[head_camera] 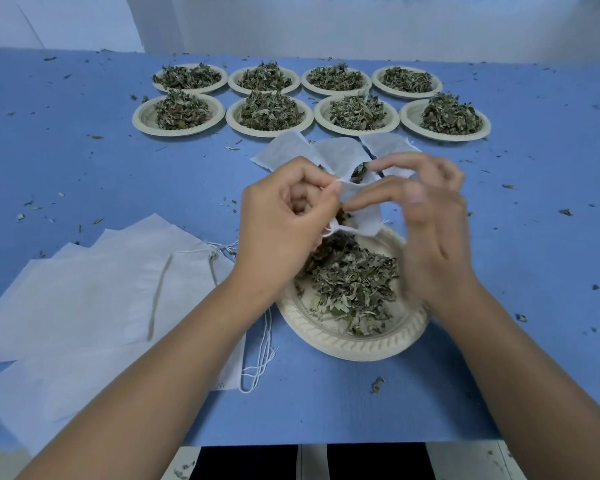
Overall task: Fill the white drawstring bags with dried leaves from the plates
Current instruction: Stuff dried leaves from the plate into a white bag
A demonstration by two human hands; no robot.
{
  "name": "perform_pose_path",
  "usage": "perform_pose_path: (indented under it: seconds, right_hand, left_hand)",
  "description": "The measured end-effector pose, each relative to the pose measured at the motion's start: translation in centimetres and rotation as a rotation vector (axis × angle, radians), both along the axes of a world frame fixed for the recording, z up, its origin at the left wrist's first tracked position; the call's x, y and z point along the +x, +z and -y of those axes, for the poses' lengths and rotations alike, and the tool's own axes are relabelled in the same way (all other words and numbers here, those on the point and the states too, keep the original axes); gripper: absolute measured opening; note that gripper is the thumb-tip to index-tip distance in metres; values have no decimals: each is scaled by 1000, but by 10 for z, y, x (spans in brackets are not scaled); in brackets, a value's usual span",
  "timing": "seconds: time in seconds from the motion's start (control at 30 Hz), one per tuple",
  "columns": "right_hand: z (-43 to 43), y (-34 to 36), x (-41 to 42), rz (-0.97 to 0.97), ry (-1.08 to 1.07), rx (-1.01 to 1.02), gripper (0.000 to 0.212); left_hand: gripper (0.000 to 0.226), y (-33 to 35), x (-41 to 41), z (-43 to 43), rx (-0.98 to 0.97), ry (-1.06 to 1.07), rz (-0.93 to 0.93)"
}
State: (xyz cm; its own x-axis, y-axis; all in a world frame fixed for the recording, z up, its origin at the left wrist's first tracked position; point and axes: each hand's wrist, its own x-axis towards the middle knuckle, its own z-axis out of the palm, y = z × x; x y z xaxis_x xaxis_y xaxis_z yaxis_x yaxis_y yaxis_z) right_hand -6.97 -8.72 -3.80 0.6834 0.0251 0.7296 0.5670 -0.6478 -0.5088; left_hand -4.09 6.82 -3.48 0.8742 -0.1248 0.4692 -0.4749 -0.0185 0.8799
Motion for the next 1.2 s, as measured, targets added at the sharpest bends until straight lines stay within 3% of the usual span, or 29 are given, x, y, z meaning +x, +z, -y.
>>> perform_pose_path:
  seconds: [0.1, 0.23, 0.3, 0.37, 0.43, 0.5, 0.57, 0.63, 0.77, 1.07, 1.2]
  right_hand:
    - [4, 2, 1, 51, -89, -23, 59]
    - [-8, -1, -1, -233, 220, -138, 45]
    - [-6, 2, 1, -269, 230, 36, 48]
    - [4, 5, 3, -176, 176, 285, 50]
    - [14, 10, 4, -211, 126, 349, 52]
    - [20, 13, 5, -433, 164, 189, 44]
    - [22, 13, 6, -696, 282, -53, 23]
    - [22, 13, 6, -843, 336, -256, 34]
    - [18, 12, 6, -782, 321, -293, 24]
    - [22, 22, -1, -656, 406, 67, 22]
    - [26, 25, -2, -501, 488, 274, 23]
  left_hand:
    - [16, 2, 2, -3, -53, 31, -38]
    - [14, 4, -2, 0, -41, -87, -10]
    - [14, 3, -1, 0, -37, -51, -15]
    - [16, 2, 3, -3, -71, 29, -34]
    - [17, 2, 7, -6, -114, 93, -47]
    - [18, 3, 8, -7, -135, 125, -49]
    - [19, 2, 8, -7, -143, 133, -48]
    - [19, 2, 8, -6, -143, 132, -46]
    - [16, 3, 7, -6, -123, 122, -39]
    - [16, 4, 6, -6, -128, 122, -39]
    - [15, 3, 6, -5, -93, 110, -40]
